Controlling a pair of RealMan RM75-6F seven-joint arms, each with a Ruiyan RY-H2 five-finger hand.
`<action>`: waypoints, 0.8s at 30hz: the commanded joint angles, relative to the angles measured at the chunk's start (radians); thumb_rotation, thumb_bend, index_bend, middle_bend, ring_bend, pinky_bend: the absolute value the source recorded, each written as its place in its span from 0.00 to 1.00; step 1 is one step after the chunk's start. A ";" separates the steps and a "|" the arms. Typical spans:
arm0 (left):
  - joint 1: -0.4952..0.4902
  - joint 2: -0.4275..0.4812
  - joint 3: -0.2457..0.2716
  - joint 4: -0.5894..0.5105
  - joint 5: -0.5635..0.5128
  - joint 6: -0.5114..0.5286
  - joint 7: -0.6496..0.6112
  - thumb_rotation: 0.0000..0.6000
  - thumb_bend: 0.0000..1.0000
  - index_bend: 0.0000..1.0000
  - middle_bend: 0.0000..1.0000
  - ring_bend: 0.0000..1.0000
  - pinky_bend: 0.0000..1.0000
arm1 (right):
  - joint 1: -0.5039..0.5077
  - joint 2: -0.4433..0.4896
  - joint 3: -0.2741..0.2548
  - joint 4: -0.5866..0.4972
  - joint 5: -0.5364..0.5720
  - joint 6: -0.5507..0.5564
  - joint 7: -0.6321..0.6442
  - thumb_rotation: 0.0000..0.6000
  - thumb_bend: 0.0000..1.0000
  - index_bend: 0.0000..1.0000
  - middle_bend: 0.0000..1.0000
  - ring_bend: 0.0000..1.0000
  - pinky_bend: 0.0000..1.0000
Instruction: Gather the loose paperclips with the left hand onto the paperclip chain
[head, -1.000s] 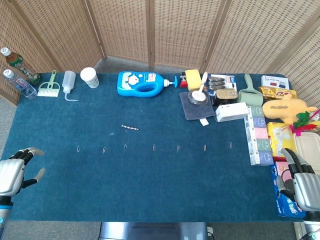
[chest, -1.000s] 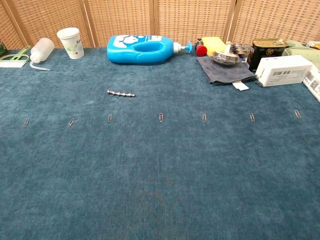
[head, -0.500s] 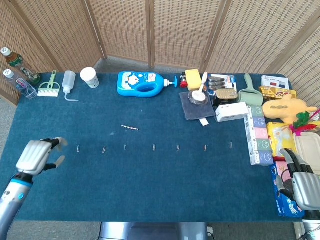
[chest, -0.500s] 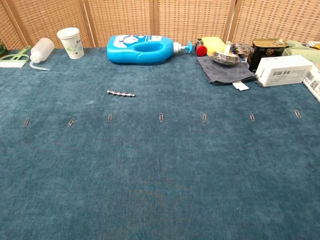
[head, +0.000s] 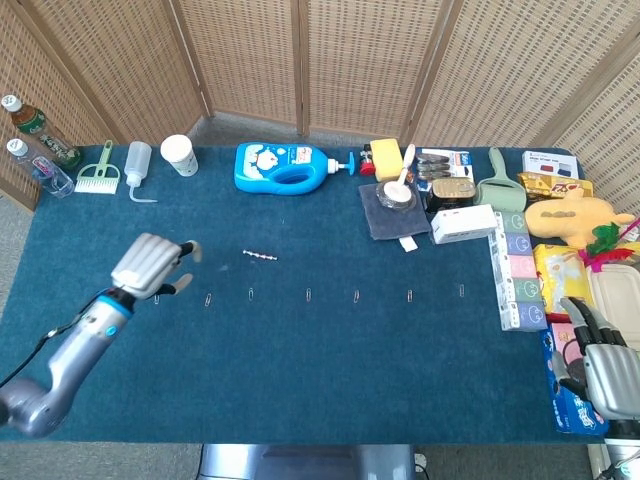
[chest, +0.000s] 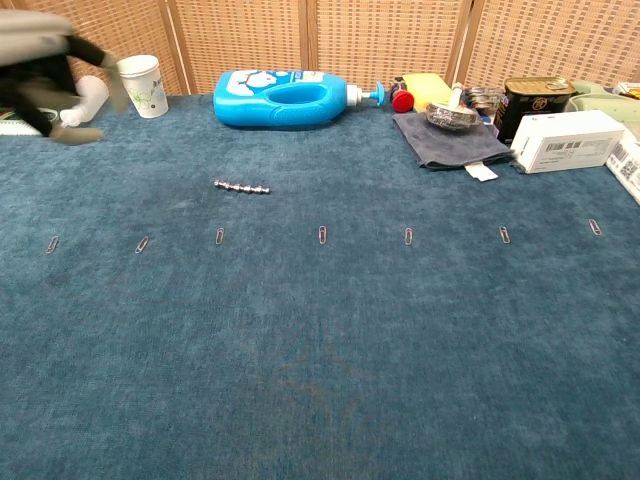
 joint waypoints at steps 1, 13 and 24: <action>-0.075 -0.070 -0.025 0.071 -0.055 -0.067 0.025 1.00 0.33 0.43 1.00 1.00 1.00 | 0.002 -0.002 0.001 0.004 -0.002 -0.001 0.003 1.00 0.51 0.00 0.12 0.11 0.23; -0.184 -0.223 -0.036 0.204 -0.153 -0.100 0.106 1.00 0.33 0.49 1.00 1.00 1.00 | 0.007 -0.008 0.005 0.028 0.003 -0.008 0.029 1.00 0.51 0.00 0.12 0.11 0.23; -0.264 -0.340 -0.030 0.340 -0.220 -0.137 0.143 1.00 0.31 0.44 1.00 1.00 1.00 | 0.016 -0.003 0.012 0.038 0.016 -0.023 0.041 1.00 0.51 0.00 0.12 0.11 0.23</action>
